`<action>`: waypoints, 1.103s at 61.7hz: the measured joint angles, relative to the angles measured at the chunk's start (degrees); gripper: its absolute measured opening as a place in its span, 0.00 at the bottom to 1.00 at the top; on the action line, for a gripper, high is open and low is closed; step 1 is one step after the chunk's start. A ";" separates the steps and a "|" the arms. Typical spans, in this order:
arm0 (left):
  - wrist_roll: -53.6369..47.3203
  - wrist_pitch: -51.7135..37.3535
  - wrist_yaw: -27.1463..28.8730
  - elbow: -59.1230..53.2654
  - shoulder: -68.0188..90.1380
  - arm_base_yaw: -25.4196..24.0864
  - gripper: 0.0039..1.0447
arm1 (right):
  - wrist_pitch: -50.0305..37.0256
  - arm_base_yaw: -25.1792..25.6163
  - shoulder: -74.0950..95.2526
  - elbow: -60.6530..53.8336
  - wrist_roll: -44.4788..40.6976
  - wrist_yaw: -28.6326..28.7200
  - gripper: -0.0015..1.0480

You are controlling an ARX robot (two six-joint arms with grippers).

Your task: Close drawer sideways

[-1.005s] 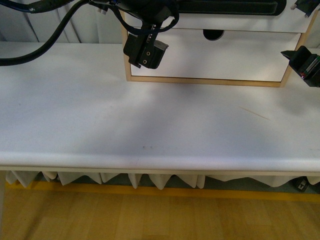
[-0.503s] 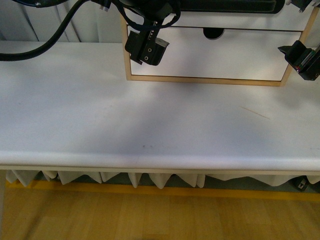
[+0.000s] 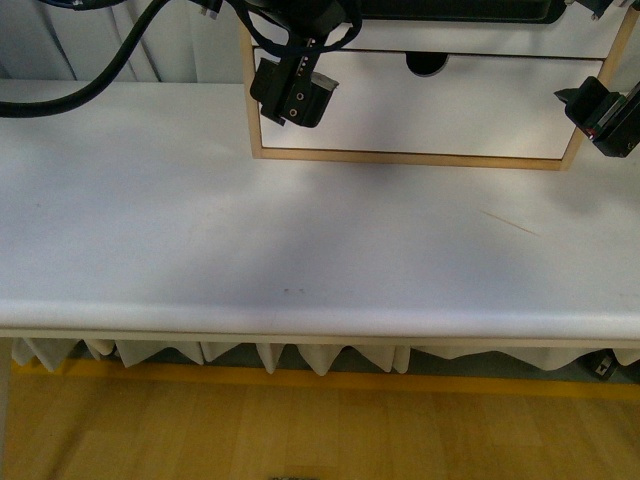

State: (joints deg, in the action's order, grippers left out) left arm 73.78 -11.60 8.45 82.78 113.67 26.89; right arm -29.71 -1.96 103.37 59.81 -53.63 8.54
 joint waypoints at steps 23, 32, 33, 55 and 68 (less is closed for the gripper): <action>0.00 -0.61 -0.04 -0.48 -0.02 -0.07 0.95 | 3.45 -1.27 -2.84 -0.33 -0.33 0.74 0.91; 0.00 -0.66 -0.09 -0.50 -0.02 -0.07 0.95 | 3.06 -1.57 -2.73 -0.35 -0.20 0.85 0.91; 0.00 -0.66 -0.09 -0.50 -0.02 -0.07 0.95 | 2.89 -1.57 -2.64 -0.33 -0.17 0.74 0.91; -0.22 0.07 -0.70 0.31 0.35 -0.61 0.95 | 2.16 -1.11 1.38 2.84 0.96 -0.94 0.91; -0.28 -0.61 -0.72 -0.22 0.26 -0.70 0.95 | 1.88 -1.14 1.46 2.71 1.20 -0.70 0.91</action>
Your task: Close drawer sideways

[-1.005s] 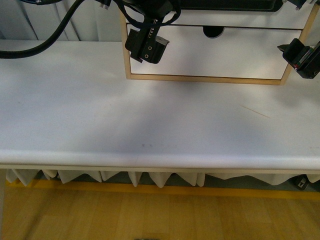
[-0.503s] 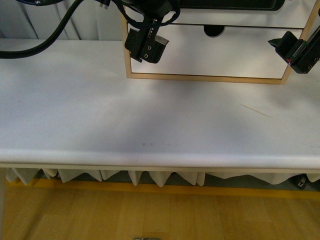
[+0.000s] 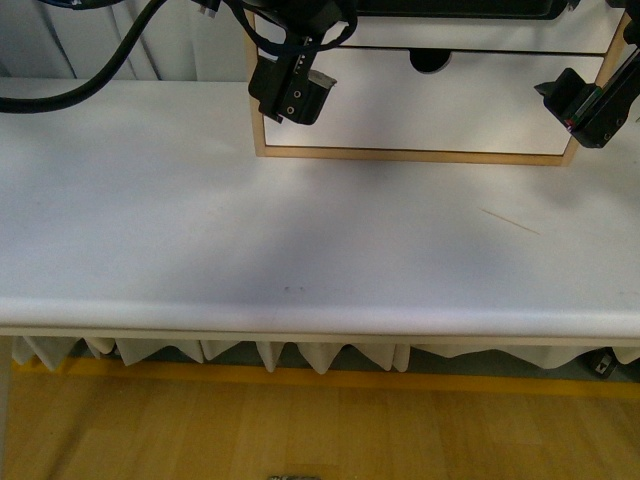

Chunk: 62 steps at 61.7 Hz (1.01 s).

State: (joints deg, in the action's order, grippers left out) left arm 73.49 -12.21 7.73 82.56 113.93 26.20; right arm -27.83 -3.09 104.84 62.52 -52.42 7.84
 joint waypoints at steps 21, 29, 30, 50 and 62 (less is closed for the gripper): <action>-3.32 -3.30 0.96 -10.91 -7.37 -0.94 0.95 | -1.86 0.00 -7.89 -8.33 0.94 0.83 0.91; -5.75 -4.61 1.18 -17.20 -12.44 -1.70 0.95 | -2.89 0.00 -13.22 -12.28 2.93 0.00 0.91; -6.10 -4.81 1.25 -18.21 -13.29 -1.84 0.95 | -2.89 0.00 -13.68 -12.61 3.23 -0.09 0.91; -17.18 -6.10 2.89 -32.48 -30.93 -5.05 0.95 | -2.49 1.18 -30.82 -24.17 12.94 -4.46 0.91; -31.50 -5.62 4.28 -45.59 -47.34 -10.21 0.95 | 0.87 4.85 -47.12 -34.77 23.32 -7.08 0.91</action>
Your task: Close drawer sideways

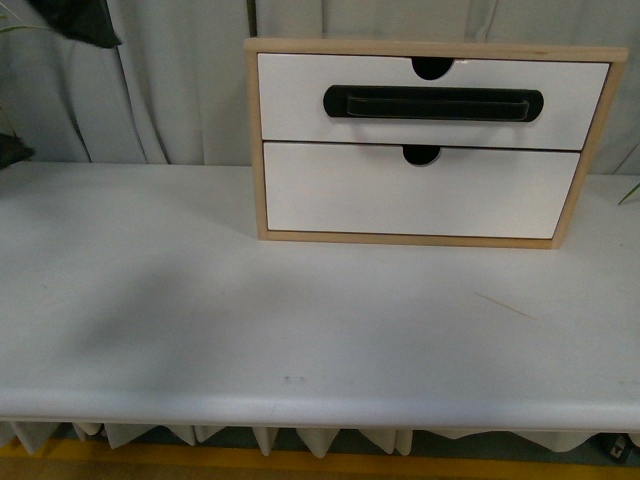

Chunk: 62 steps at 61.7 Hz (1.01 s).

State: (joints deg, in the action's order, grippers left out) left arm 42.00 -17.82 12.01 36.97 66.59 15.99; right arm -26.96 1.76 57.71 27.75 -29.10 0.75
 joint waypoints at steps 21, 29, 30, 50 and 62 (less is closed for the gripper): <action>-16.11 11.19 -3.32 -18.29 -33.57 -8.37 0.95 | 15.56 1.51 -29.83 -15.65 16.85 -6.27 0.91; -16.35 11.56 -3.30 -18.93 -36.35 -9.33 0.95 | 16.06 1.49 -32.15 -16.35 19.45 -6.51 0.91; -16.41 11.58 -3.56 -18.93 -36.33 -9.33 0.95 | 16.09 1.49 -32.15 -16.35 19.56 -6.51 0.91; -39.34 3.15 -11.76 -27.63 -42.14 -15.78 0.43 | 12.41 -1.68 -36.30 -21.00 27.65 -0.68 0.50; -40.98 3.43 -12.00 -30.73 -46.14 -15.82 0.05 | 13.77 -1.68 -40.04 -23.30 28.15 -0.68 0.13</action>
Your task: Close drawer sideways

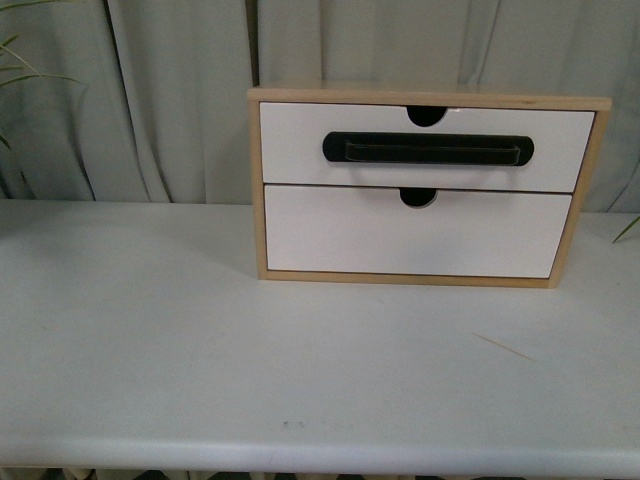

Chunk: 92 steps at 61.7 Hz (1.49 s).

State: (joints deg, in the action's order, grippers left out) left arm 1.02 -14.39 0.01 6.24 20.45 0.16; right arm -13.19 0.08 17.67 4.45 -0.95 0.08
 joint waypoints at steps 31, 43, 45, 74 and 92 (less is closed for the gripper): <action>-0.57 3.85 -0.02 -5.01 -9.20 -0.02 0.04 | 11.45 0.00 -14.01 -4.15 0.24 0.15 0.01; -0.59 14.05 -0.02 -5.79 -19.87 -0.02 0.04 | 13.11 0.00 -17.42 -4.15 0.24 0.09 0.01; -0.59 14.16 -0.02 -5.79 -20.11 -0.02 0.04 | 13.09 0.00 -17.44 -4.15 0.24 0.13 0.01; -0.57 14.27 0.00 -5.79 -20.20 -0.02 0.34 | 13.11 0.00 -17.44 -4.15 0.22 0.13 0.26; -0.57 14.27 0.00 -5.79 -20.20 -0.02 0.89 | 13.11 0.00 -17.44 -4.15 0.22 0.13 0.80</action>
State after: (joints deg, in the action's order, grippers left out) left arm 0.45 -0.12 0.01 0.45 0.25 0.14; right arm -0.08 0.08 0.23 0.30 -0.73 0.21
